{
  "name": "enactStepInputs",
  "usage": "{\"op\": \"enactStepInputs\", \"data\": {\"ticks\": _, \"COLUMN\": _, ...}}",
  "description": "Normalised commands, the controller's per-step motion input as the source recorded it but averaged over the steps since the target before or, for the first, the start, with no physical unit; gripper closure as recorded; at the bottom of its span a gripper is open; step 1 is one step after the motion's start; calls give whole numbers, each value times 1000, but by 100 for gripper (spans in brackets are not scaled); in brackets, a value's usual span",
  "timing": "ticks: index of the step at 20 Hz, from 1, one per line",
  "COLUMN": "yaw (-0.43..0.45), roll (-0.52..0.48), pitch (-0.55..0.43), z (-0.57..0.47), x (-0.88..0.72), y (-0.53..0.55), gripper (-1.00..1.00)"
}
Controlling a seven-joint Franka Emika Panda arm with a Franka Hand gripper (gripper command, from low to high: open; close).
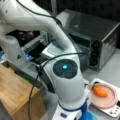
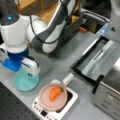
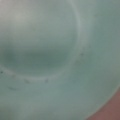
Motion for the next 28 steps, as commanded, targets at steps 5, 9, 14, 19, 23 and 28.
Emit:
{"op": "enactStepInputs", "data": {"ticks": 5, "yaw": 44, "roll": 273, "pitch": 94, "z": 30, "x": 304, "y": -205, "gripper": -100}}
{"op": "enactStepInputs", "data": {"ticks": 9, "yaw": 40, "roll": 242, "pitch": 146, "z": -12, "x": 304, "y": -253, "gripper": -100}}
{"op": "enactStepInputs", "data": {"ticks": 14, "yaw": 58, "roll": 269, "pitch": 139, "z": 22, "x": 293, "y": -287, "gripper": -100}}
{"op": "enactStepInputs", "data": {"ticks": 19, "yaw": 38, "roll": 328, "pitch": 100, "z": 45, "x": 330, "y": -246, "gripper": -100}}
{"op": "enactStepInputs", "data": {"ticks": 23, "yaw": 39, "roll": 328, "pitch": 84, "z": 24, "x": 369, "y": -238, "gripper": -100}}
{"op": "enactStepInputs", "data": {"ticks": 28, "yaw": 45, "roll": 271, "pitch": 73, "z": 69, "x": 347, "y": -203, "gripper": -100}}
